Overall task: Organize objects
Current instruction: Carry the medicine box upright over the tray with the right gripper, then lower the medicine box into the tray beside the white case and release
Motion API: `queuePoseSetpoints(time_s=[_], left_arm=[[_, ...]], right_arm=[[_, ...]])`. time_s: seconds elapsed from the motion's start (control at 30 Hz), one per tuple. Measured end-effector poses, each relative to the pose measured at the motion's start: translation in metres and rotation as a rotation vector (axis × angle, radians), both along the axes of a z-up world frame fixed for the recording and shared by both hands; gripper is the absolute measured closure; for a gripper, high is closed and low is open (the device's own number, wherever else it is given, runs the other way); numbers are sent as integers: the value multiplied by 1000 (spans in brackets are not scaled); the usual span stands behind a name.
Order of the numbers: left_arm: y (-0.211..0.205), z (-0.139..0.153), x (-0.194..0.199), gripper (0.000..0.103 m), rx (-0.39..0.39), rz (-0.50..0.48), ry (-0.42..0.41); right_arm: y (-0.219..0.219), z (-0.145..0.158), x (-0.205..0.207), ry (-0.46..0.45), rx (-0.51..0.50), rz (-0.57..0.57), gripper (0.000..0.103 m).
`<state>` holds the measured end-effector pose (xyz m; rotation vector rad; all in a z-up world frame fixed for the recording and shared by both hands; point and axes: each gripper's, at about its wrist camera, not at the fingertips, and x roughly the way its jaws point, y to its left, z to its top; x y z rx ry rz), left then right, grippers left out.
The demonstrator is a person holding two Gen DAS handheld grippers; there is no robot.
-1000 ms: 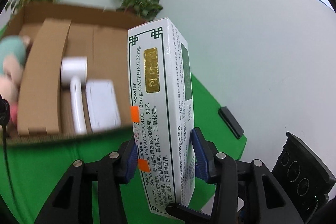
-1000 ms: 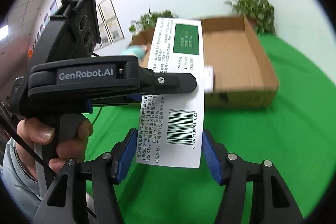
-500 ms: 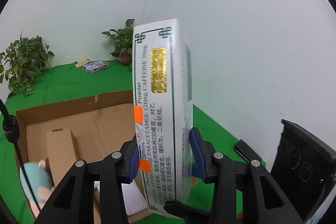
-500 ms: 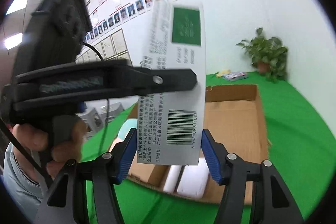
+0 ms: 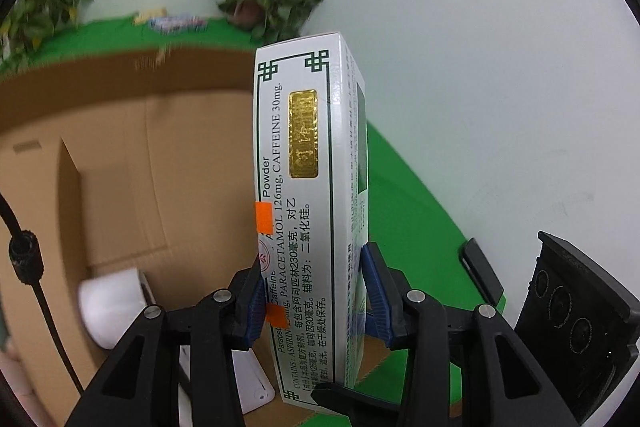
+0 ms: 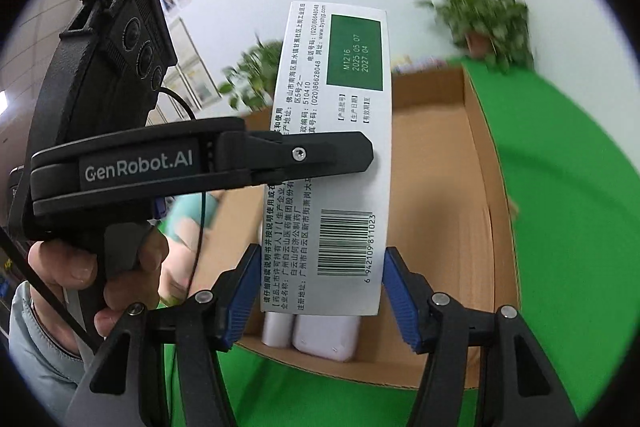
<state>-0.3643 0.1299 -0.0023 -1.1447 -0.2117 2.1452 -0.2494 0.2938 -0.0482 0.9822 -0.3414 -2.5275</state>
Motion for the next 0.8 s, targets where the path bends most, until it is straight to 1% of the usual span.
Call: queuePoseSetpoints(time_s=[0.13, 0.2, 0.33, 0.4, 0.43, 0.53, 0.57, 0.63, 0.7, 0.73, 0.77, 0.8], left_arm=[[4, -61, -25, 62, 4, -10, -111], [8, -83, -32, 61, 0, -6, -148], [10, -106, -40, 58, 4, -2, -199], [9, -109, -43, 55, 12, 7, -216], [9, -109, -43, 51, -2, 15, -214], [4, -102, -40, 51, -42, 37, -194], [1, -98, -39, 51, -46, 42, -181], [-11, -89, -34, 50, -35, 60, -154], [-22, -81, -28, 49, -54, 90, -120], [-32, -74, -31, 49, -69, 107, -87], [-38, -70, -25, 49, -83, 119, -61], [-50, -62, -15, 49, -116, 155, -7]], right_arm=[[6, -33, -9, -97, 16, -19, 45], [9, -47, -13, -139, 23, -24, 45], [9, -63, -17, -192, 63, -29, 44], [9, -64, -17, -199, 74, -31, 44], [8, -63, -17, -200, 91, -32, 44], [-3, -59, -16, -193, 191, -39, 44], [-7, -58, -15, -194, 228, -45, 44], [-12, -58, -13, -198, 268, -51, 44], [-19, -59, -10, -206, 303, -54, 44], [-23, -60, -9, -215, 316, -49, 43], [-29, -62, -8, -225, 333, -48, 43], [-33, -66, -8, -222, 352, -54, 42]])
